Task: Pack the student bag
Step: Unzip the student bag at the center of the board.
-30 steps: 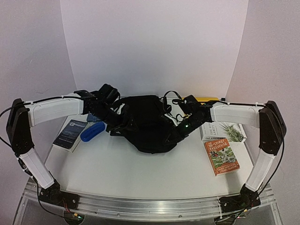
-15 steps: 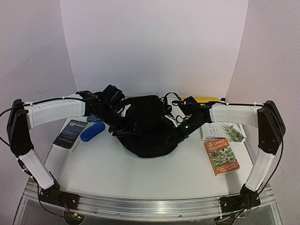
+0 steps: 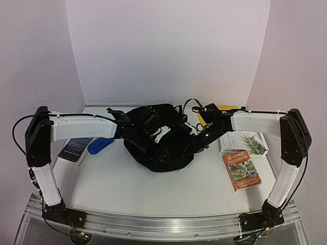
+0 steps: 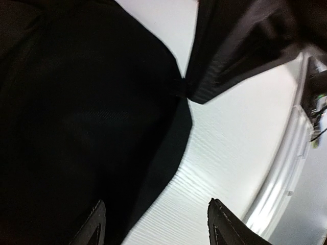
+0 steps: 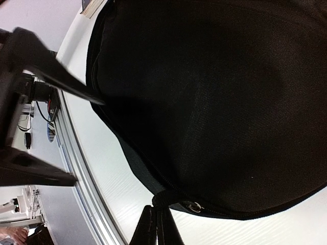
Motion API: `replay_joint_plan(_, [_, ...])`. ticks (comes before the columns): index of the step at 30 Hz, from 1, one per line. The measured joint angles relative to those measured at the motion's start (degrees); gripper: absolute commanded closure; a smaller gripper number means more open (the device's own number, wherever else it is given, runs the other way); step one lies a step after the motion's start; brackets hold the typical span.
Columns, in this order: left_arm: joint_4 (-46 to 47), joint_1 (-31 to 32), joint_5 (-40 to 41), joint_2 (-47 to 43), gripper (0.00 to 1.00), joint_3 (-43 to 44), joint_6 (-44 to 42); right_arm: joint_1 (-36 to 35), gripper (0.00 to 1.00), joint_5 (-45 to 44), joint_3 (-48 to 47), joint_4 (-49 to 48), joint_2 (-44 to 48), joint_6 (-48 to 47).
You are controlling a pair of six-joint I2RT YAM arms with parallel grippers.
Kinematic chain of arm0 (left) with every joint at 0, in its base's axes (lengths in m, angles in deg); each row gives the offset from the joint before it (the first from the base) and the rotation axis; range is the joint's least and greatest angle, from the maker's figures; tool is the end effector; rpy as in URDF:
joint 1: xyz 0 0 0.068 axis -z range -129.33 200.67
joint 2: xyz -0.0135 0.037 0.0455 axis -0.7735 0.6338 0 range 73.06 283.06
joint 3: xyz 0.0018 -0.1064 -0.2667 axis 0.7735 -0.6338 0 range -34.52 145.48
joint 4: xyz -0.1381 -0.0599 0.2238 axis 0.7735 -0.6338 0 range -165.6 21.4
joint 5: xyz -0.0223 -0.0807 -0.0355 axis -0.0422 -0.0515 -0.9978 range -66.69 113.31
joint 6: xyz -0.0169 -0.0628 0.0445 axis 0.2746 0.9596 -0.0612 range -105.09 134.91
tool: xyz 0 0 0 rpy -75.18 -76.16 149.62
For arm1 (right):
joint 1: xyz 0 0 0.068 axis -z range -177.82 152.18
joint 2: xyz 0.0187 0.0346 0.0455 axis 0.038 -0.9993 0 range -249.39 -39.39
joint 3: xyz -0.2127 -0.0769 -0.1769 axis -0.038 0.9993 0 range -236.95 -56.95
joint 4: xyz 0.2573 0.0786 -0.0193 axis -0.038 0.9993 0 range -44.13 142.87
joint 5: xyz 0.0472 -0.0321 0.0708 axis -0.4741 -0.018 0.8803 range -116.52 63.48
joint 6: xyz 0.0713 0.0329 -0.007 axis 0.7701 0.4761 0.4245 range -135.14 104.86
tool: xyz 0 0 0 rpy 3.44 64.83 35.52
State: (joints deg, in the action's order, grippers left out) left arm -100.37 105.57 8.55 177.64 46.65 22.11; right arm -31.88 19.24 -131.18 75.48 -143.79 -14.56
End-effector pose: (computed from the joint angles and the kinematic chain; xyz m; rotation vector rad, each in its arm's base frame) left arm 0.2312 -0.3589 0.2231 1.1736 2.3874 -0.7249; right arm 0.3042 0.2641 0.2032 -1.0336 2.4069 1.2577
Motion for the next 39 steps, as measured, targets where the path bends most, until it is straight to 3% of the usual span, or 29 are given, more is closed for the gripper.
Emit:
replay_joint_plan(4, [0.3, 1.5, 2.5, 5.5, 0.43, 2.2, -4.1, -0.1, 1.0, 0.2, 0.0, 0.0, -0.8, 0.5])
replay_joint_plan(10, [-1.1, 3.5, 4.9, 7.7, 0.94, 2.4, -7.1, 0.5, 1.0, 0.2, 0.1, 0.0, -0.9, 0.8])
replay_joint_plan(11, [-1.4, 3.7, 5.2, 7.7, 0.99, 2.4, -7.1, 0.9, 1.0, 0.1, 0.3, 0.0, -0.9, 0.8])
replay_joint_plan(17, [-3.3, 3.8, 7.3, 5.9, 1.0, 0.3, -5.8, 5.6, 1.0, -0.7, 3.3, 0.5, -0.8, -1.3])
replay_joint_plan(25, [-4.1, 3.8, 10.7, -5.2, 0.99, -9.1, -3.8, 13.7, 1.0, -1.3, 4.5, 3.0, -0.8, -6.7])
replay_joint_plan(27, [-4.6, 4.0, 11.8, -7.0, 0.89, -10.6, -3.6, 15.2, 1.0, -1.0, 4.2, 3.2, -0.8, -7.3])
replay_joint_plan(35, [-10.7, 4.5, 14.4, -7.6, 0.19, -9.0, -2.8, 12.2, 1.0, 0.1, 4.2, 4.0, 0.5, -5.4])
replay_joint_plan(37, [-11.3, 5.6, 14.5, -6.6, 0.07, -5.6, -3.0, 10.3, 1.0, 0.4, 4.2, 3.7, 1.2, -4.3])
replay_joint_plan(39, [-11.1, 7.0, 14.3, -5.4, 0.04, -2.0, -3.1, 9.1, 1.0, 0.7, 4.2, 3.4, 1.5, -3.5])
